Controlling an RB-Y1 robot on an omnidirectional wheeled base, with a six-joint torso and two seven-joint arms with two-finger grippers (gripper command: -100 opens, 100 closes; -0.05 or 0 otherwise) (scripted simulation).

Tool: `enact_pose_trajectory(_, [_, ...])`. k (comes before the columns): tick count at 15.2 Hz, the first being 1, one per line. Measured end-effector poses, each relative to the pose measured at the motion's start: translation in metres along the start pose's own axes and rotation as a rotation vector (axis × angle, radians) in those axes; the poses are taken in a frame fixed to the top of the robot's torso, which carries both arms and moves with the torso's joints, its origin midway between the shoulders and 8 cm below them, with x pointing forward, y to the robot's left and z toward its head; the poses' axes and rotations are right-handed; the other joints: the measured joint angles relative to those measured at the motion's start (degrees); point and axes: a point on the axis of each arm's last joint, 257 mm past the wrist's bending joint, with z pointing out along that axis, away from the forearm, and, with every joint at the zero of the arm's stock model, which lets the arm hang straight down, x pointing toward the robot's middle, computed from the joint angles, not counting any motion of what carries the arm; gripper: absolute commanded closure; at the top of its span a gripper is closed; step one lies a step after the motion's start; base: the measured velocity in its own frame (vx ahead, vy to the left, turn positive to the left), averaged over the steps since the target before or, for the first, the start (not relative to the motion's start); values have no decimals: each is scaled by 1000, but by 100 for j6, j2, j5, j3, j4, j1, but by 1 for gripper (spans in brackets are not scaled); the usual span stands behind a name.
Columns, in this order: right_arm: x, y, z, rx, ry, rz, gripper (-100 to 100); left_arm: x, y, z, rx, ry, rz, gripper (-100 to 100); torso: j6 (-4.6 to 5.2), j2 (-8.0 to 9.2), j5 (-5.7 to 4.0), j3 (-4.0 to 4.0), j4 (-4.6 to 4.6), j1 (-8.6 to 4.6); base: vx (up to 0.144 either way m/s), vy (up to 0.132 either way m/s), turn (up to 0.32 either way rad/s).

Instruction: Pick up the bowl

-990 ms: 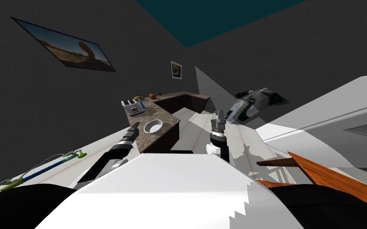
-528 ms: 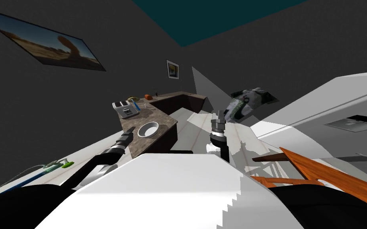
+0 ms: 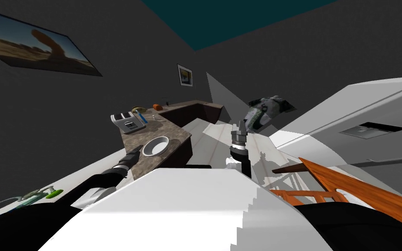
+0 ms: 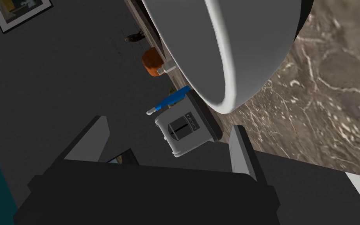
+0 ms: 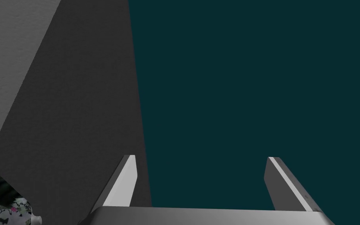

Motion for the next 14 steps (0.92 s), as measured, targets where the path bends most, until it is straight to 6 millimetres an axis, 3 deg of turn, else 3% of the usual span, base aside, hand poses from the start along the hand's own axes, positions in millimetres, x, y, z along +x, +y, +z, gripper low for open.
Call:
enact_pose_trajectory(10, [0,0,0,0,0,0,0,-23,66,-29,-234,25,-17,-100,-1,7,2,4,2,9,52,-21,-83])
enact_pose_trajectory(14, [0,0,0,0,0,0,0,-34,93,-51,-338,36,-29,-100,0,1,0,1,0,-1,64,-33,-93])
